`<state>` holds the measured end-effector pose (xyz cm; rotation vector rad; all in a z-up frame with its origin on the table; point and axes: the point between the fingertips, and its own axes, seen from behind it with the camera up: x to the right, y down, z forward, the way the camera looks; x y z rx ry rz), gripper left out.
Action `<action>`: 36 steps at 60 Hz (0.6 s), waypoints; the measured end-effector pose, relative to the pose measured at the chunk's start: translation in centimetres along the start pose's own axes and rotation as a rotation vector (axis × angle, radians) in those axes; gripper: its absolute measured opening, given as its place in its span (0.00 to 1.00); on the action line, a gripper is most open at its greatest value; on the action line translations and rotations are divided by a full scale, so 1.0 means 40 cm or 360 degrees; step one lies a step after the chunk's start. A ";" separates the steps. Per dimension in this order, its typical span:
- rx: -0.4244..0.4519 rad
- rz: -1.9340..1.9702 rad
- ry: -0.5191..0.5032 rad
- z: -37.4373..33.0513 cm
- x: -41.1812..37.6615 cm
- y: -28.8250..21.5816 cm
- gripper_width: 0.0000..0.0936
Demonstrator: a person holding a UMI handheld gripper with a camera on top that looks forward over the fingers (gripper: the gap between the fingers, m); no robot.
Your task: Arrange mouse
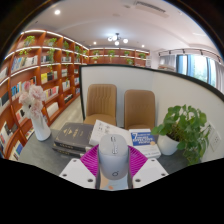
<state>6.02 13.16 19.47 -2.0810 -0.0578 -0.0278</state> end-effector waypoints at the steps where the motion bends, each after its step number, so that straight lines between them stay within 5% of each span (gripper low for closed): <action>1: -0.0027 0.0003 -0.0007 0.023 -0.031 0.035 0.39; 16: -0.0441 0.0035 -0.0012 0.145 -0.105 0.392 0.39; 29: -0.0519 0.0043 -0.0007 0.161 -0.125 0.494 0.39; 36: -0.0512 0.0050 0.0015 0.161 -0.122 0.497 0.48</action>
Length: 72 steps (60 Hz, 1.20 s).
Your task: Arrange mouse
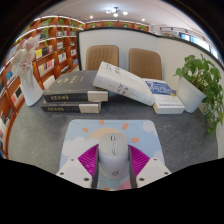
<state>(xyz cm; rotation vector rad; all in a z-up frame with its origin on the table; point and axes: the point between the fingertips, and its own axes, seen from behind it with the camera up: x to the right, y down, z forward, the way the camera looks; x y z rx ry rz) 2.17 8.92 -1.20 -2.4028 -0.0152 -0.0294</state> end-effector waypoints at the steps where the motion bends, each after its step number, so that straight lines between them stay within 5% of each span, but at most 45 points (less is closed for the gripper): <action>1: -0.0002 0.0001 0.0001 0.002 0.000 0.001 0.50; 13: 0.0012 0.0067 0.0006 -0.053 0.012 -0.033 0.83; 36: 0.0356 -0.0029 -0.0092 -0.547 0.022 -0.169 0.84; 72: 0.0421 0.0050 -0.0147 -0.866 0.043 0.024 0.83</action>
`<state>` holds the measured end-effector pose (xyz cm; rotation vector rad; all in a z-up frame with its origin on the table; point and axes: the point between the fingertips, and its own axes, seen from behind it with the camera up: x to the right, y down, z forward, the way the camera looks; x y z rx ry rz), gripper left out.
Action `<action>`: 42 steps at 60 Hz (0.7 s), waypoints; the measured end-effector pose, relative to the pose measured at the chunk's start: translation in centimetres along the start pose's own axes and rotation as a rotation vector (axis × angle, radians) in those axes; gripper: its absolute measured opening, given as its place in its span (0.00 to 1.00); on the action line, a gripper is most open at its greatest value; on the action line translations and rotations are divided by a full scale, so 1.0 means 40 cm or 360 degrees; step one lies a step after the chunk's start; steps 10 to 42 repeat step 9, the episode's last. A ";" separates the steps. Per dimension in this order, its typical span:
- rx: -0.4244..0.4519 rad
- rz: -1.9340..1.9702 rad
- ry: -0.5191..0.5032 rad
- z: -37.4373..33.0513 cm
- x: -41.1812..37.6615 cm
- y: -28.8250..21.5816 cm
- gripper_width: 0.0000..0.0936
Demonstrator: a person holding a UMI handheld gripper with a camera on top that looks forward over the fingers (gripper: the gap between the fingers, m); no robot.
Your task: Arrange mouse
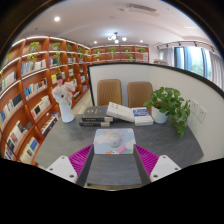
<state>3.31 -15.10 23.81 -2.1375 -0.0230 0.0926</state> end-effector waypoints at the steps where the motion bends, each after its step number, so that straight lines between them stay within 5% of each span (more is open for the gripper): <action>1: 0.0002 0.0005 -0.0003 -0.003 -0.001 0.001 0.83; 42: 0.0024 0.0010 0.0009 -0.024 0.008 -0.003 0.83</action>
